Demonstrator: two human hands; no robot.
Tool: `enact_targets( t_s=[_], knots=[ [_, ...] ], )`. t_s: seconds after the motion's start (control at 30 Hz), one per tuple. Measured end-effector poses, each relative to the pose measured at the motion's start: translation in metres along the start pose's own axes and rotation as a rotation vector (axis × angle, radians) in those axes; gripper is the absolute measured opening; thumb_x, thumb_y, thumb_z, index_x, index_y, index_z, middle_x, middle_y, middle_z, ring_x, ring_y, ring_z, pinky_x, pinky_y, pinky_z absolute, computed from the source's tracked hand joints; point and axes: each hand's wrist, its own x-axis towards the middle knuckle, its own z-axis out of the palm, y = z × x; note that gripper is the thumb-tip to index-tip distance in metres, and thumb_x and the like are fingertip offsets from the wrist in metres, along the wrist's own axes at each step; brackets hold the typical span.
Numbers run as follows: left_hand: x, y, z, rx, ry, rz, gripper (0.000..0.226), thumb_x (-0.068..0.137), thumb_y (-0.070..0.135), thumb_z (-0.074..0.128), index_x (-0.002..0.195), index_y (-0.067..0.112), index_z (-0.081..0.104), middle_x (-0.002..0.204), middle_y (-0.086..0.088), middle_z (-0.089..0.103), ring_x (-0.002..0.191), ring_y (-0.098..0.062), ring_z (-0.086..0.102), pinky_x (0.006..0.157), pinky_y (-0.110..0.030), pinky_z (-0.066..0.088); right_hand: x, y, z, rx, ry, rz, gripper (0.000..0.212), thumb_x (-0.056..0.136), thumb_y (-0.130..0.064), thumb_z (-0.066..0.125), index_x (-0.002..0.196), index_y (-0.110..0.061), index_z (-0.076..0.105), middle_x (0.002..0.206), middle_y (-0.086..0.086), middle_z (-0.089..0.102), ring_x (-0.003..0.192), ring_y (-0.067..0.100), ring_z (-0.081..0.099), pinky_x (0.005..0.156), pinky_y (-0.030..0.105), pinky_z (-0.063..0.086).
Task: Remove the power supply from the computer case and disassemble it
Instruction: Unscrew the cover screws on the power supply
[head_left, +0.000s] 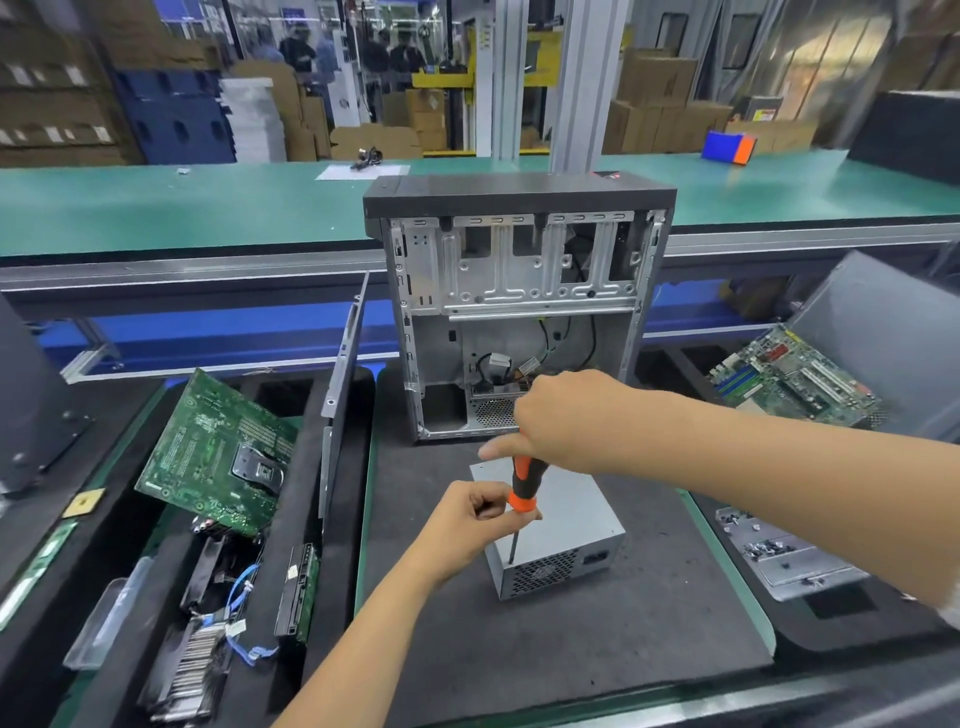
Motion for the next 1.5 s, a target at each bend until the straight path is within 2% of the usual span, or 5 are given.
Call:
enact_targets(
  t_s=[0.6, 0.77, 1.0, 1.17, 1.5],
  knots=[
    [-0.001, 0.006, 0.003, 0.031, -0.026, -0.009, 0.005, 0.087, 0.025, 0.073, 0.086, 0.021, 0.076, 0.056, 0.010, 0.049, 0.074, -0.013, 0.053, 0.096, -0.027, 0.050, -0.009, 0.014, -0.015, 0.309, -0.287, -0.288, 0.036, 0.089, -0.014, 0.058, 0.119, -0.027, 0.044, 0.117, 0.001, 0.042, 0.101, 0.025, 0.051, 0.080, 0.041, 0.048],
    [0.000, 0.007, 0.003, 0.039, -0.003, -0.016, 0.011, 0.088, 0.024, 0.072, 0.080, 0.016, 0.072, 0.058, -0.006, 0.022, 0.066, -0.037, 0.027, 0.095, -0.030, 0.050, -0.007, 0.006, -0.013, 0.122, -0.065, -0.051, 0.060, 0.084, -0.073, 0.041, 0.100, -0.015, 0.047, 0.081, 0.001, 0.053, 0.066, 0.018, 0.050, 0.056, 0.034, 0.042],
    [-0.002, 0.010, 0.005, 0.030, -0.021, -0.026, 0.019, 0.081, 0.038, 0.074, 0.083, 0.019, 0.075, 0.061, -0.011, 0.021, 0.071, -0.028, 0.034, 0.098, -0.045, 0.047, -0.010, 0.014, -0.020, 0.258, -0.283, -0.236, 0.038, 0.089, -0.017, 0.058, 0.121, -0.028, 0.041, 0.114, 0.002, 0.039, 0.078, 0.019, 0.050, 0.050, 0.025, 0.042],
    [-0.004, 0.013, 0.005, 0.016, -0.032, -0.033, 0.011, 0.081, 0.032, 0.073, 0.075, 0.025, 0.068, 0.066, -0.010, 0.034, 0.074, -0.027, 0.040, 0.098, -0.041, 0.050, -0.009, 0.003, -0.022, 0.072, -0.123, -0.013, 0.065, 0.082, -0.073, 0.045, 0.111, -0.015, 0.049, 0.089, 0.003, 0.046, 0.067, 0.017, 0.047, 0.060, 0.033, 0.043],
    [-0.002, 0.011, 0.003, 0.002, -0.001, -0.029, 0.024, 0.088, 0.018, 0.072, 0.067, 0.010, 0.063, 0.062, -0.019, 0.022, 0.072, -0.030, 0.033, 0.087, -0.021, 0.042, -0.013, 0.008, -0.023, 0.127, -0.172, -0.139, 0.059, 0.083, -0.053, 0.064, 0.128, -0.026, 0.038, 0.115, 0.005, 0.038, 0.086, 0.023, 0.049, 0.070, 0.036, 0.048]
  ],
)
